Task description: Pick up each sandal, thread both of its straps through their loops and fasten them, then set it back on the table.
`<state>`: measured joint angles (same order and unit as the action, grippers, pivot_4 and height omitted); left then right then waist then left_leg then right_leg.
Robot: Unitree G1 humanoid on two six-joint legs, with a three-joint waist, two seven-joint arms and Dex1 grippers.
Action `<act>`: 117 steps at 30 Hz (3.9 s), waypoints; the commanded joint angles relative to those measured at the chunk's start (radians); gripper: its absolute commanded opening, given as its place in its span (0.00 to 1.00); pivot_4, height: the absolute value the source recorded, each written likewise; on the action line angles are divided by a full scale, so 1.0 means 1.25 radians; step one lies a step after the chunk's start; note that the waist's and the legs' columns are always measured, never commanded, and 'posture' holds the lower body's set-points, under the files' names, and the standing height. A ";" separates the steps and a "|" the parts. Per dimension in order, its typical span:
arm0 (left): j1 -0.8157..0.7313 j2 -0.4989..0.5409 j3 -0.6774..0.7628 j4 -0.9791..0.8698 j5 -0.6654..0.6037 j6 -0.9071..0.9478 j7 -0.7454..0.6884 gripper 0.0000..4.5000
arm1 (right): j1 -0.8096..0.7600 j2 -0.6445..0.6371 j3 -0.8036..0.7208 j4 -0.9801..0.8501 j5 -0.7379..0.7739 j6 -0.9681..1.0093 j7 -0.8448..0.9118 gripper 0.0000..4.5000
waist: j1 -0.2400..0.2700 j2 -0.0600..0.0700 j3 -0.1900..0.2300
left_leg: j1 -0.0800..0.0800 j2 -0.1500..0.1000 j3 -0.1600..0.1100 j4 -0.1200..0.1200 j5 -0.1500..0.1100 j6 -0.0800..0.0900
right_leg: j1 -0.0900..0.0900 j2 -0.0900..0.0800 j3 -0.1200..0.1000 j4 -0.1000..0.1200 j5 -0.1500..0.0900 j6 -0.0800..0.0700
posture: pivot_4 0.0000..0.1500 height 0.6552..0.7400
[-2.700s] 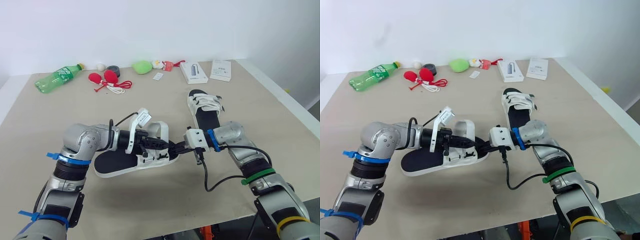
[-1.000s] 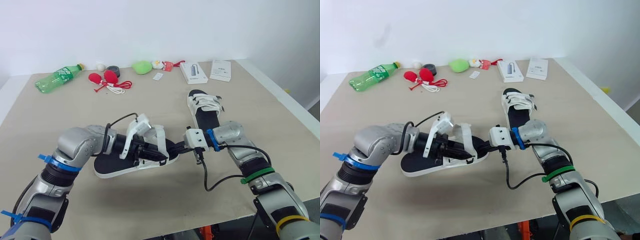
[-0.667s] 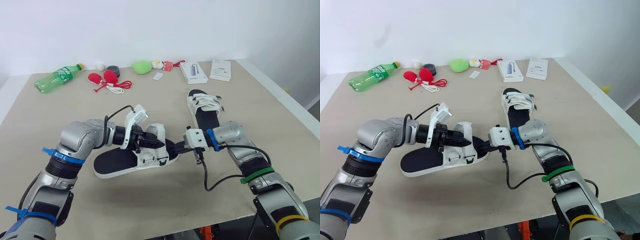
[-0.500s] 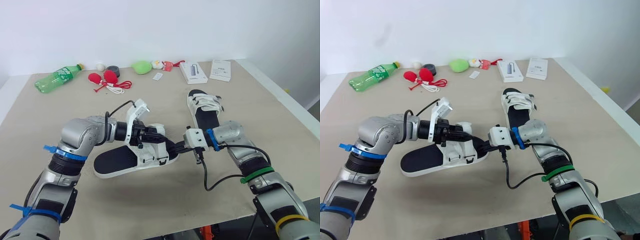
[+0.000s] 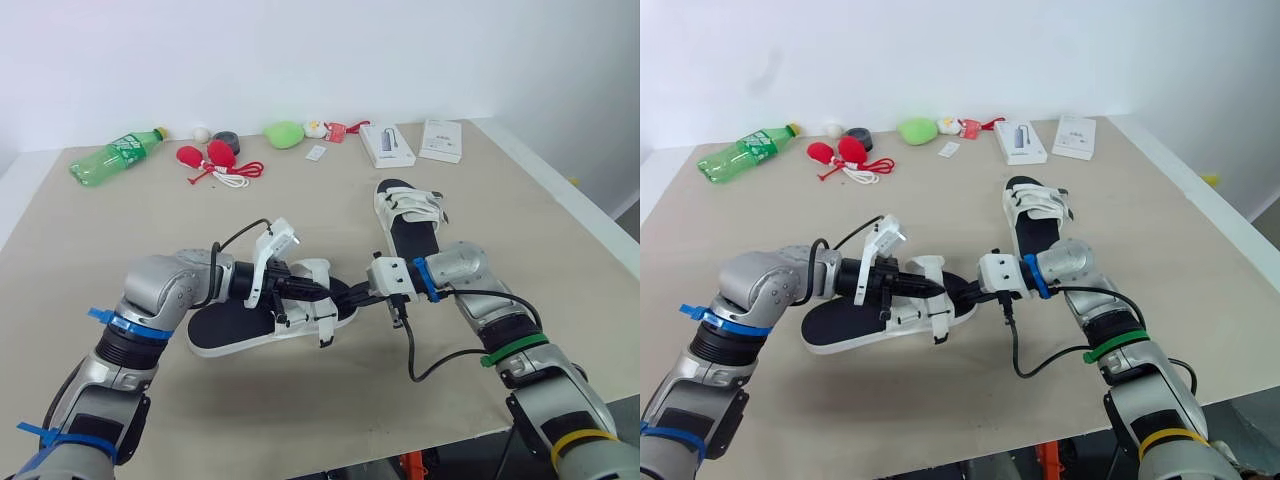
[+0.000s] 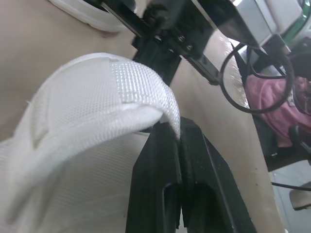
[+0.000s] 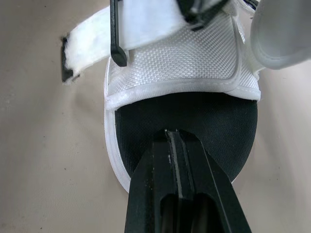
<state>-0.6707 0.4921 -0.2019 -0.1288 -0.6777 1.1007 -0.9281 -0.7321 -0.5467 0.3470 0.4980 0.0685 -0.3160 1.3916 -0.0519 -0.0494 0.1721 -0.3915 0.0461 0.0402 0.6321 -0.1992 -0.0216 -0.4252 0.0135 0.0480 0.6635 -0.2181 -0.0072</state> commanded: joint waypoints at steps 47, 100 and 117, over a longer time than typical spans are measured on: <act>0.203 0.098 0.046 -0.222 -0.115 0.044 0.139 0.57 | 0.000 0.018 0.015 0.053 -0.048 -0.002 -0.006 0.00 | -0.002 -0.001 0.001 | 0.002 0.000 -0.004 0.000 0.000 -0.001 | 0.001 0.001 0.001 0.000 0.000 -0.001 | 1.00 1.00; 0.346 0.061 0.007 -0.305 -0.136 0.026 0.096 0.01 | 0.011 0.011 0.019 0.044 -0.055 -0.008 -0.003 0.00 | 0.000 -0.001 0.001 | 0.002 0.000 -0.004 -0.002 0.000 -0.001 | 0.000 0.000 0.001 0.000 -0.002 -0.003 | 1.00 1.00; 0.301 0.399 0.004 -0.342 -0.198 0.049 -0.204 0.68 | -0.003 0.010 0.019 0.066 -0.057 -0.016 0.002 0.00 | -0.003 -0.001 0.001 | 0.002 0.000 -0.006 -0.003 -0.001 -0.001 | 0.000 0.001 0.000 0.000 -0.003 -0.004 | 1.00 1.00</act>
<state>-0.2907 0.9071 -0.2053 -0.5328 -0.9598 1.2156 -1.0754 -0.7469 -0.5215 0.3458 0.5356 0.0519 -0.3440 1.3901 -0.0554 -0.0510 0.1732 -0.3893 0.0460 0.0319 0.6278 -0.2000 -0.0232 -0.4260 0.0154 0.0478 0.6631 -0.2218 -0.0126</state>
